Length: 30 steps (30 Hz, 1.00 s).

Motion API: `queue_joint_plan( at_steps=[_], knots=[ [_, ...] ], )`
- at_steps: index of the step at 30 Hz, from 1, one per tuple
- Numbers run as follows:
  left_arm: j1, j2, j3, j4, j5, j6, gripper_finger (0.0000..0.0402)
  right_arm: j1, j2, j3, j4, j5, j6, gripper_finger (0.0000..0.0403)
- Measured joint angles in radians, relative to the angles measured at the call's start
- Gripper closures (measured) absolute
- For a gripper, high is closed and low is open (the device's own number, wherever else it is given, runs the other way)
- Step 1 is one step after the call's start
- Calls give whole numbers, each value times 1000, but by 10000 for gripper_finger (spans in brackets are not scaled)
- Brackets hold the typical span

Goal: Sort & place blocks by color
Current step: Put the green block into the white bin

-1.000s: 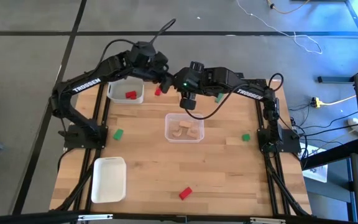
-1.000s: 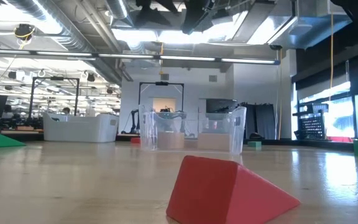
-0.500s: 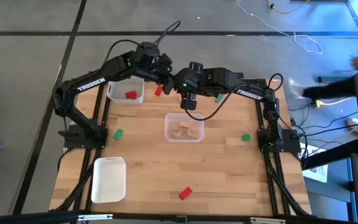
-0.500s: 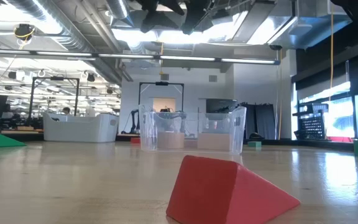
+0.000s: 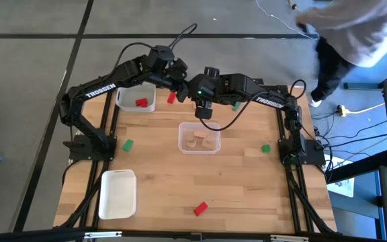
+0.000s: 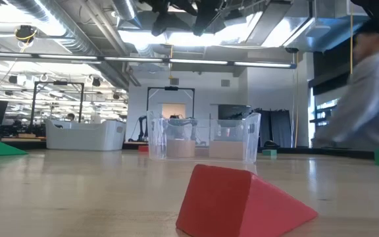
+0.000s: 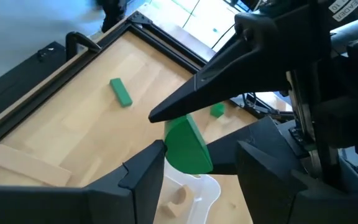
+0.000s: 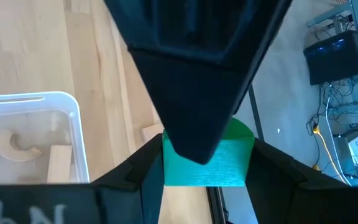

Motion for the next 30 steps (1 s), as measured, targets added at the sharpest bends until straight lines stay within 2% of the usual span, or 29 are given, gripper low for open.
queue_joint_plan(
  at_steps=[5, 30],
  knots=[
    [11, 0, 0, -61, -37, 5, 215, 2, 1, -1, 3, 14, -1, 230],
    [20, 45, 0, -20, 75, 90, 215, 6, 2, -2, -2, 12, -27, 230]
  ],
)
